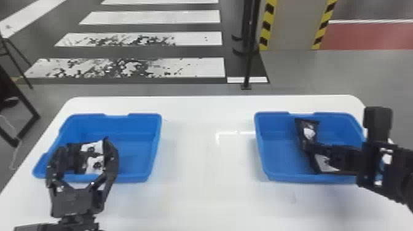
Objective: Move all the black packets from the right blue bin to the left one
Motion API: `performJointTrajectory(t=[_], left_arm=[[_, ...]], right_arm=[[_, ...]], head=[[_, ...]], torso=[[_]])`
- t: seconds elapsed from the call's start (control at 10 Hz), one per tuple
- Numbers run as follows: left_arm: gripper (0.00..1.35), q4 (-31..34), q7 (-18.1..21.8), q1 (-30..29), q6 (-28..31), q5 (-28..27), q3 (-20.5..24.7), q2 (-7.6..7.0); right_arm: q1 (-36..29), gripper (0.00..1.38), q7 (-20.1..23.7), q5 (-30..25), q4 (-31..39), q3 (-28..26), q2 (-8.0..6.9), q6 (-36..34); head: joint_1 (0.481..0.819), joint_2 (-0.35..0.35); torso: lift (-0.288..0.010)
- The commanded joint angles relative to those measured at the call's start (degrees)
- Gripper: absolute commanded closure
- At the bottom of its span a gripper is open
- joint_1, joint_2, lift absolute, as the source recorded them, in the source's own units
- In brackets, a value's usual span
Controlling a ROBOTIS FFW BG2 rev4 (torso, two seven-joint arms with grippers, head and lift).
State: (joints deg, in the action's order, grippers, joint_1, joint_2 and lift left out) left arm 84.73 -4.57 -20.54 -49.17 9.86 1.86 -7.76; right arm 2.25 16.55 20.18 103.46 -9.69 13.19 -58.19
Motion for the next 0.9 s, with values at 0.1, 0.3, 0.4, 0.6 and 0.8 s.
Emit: performJointTrajectory(t=[0.1,0.3,0.4,0.6,0.8], left_arm=[[0.16,0.0,-0.1,-0.3,-3.1,5.6,-2.7,0.02],[0.17,2.4,-0.7,0.0,-5.5,10.5,-6.8,-0.51],[0.17,5.2,-0.7,-0.1,-5.4,12.2,-8.5,-1.12],[0.17,6.7,-0.7,0.7,-4.8,14.4,-12.8,-2.09],[0.16,6.7,-0.7,1.0,-3.7,15.8,-17.5,-2.88]], right_arm=[[-4.2,1.23,0.4,3.8,8.0,1.0,-0.27,3.1],[-3.9,1.23,2.1,5.6,10.7,3.0,-0.01,6.2],[-3.5,1.23,3.1,6.8,11.8,4.2,0.34,7.0],[-2.7,1.23,4.5,11.0,12.1,9.7,1.4,10.5],[-1.5,1.23,4.8,14.3,11.8,15.3,2.28,11.8]], head=[[0.695,0.067],[0.695,0.103],[0.695,0.118],[0.695,0.147],[0.695,0.176]], torso=[[-0.168],[-0.168],[-0.168],[-0.168],[-0.168]])
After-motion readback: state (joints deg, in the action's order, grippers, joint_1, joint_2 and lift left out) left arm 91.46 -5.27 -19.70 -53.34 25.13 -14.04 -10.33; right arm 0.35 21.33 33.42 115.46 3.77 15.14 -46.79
